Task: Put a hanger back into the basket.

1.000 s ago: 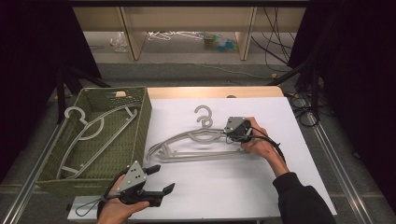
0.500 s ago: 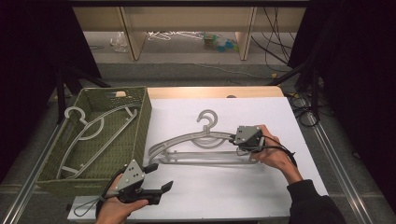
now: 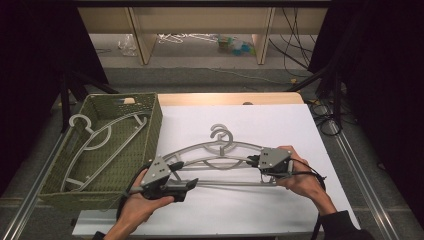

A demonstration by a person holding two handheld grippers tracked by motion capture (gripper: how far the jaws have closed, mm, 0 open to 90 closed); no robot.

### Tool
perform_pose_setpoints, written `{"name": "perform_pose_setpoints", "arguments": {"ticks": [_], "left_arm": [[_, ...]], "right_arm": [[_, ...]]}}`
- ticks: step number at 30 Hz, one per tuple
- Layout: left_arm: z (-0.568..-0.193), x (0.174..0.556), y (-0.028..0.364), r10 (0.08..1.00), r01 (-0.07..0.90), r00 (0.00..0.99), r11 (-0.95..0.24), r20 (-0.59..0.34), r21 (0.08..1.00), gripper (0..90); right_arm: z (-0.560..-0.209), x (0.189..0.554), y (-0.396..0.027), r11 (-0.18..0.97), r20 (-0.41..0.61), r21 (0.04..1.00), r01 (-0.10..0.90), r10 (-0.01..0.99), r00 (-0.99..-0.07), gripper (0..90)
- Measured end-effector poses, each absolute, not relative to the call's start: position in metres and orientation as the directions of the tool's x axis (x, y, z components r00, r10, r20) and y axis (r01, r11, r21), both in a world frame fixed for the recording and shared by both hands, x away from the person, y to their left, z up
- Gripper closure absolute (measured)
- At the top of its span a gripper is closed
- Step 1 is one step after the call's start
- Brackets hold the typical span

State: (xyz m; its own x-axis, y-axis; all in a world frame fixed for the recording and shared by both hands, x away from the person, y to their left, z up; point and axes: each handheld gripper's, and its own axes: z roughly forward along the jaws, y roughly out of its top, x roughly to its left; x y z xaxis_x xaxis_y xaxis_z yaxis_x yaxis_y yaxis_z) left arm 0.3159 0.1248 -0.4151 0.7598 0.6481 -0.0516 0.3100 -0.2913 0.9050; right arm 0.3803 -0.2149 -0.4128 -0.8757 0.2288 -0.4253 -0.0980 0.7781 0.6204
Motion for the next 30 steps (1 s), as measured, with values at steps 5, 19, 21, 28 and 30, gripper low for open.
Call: {"name": "perform_pose_setpoints", "arguments": {"ticks": [5, 19, 21, 28, 30], "left_arm": [[-0.42, 0.337, 0.105, 0.612, 0.308, 0.79, -0.357, -0.028, 0.882, 29.6], [-0.422, 0.367, 0.081, 0.559, 0.318, 0.829, -0.425, -0.031, 0.848, 36.2], [-0.423, 0.368, 0.077, 0.538, 0.305, 0.843, -0.438, -0.025, 0.845, 39.5], [-0.42, 0.373, 0.065, 0.479, 0.236, 0.878, -0.475, 0.024, 0.847, 50.7], [-0.419, 0.374, 0.062, 0.464, 0.22, 0.885, -0.48, 0.032, 0.849, 55.1]], "right_arm": [[-0.412, 0.373, -0.216, 0.769, -0.427, 0.629, -0.111, 0.223, -0.876, 82.1], [-0.408, 0.358, -0.214, 0.759, -0.445, 0.634, -0.151, 0.198, -0.874, 82.0], [-0.408, 0.358, -0.214, 0.759, -0.445, 0.633, -0.154, 0.194, -0.874, 82.0], [-0.407, 0.356, -0.213, 0.757, -0.46, 0.631, -0.168, 0.191, -0.867, 82.0], [-0.407, 0.356, -0.213, 0.756, -0.46, 0.632, -0.17, 0.189, -0.867, 82.0]]}}
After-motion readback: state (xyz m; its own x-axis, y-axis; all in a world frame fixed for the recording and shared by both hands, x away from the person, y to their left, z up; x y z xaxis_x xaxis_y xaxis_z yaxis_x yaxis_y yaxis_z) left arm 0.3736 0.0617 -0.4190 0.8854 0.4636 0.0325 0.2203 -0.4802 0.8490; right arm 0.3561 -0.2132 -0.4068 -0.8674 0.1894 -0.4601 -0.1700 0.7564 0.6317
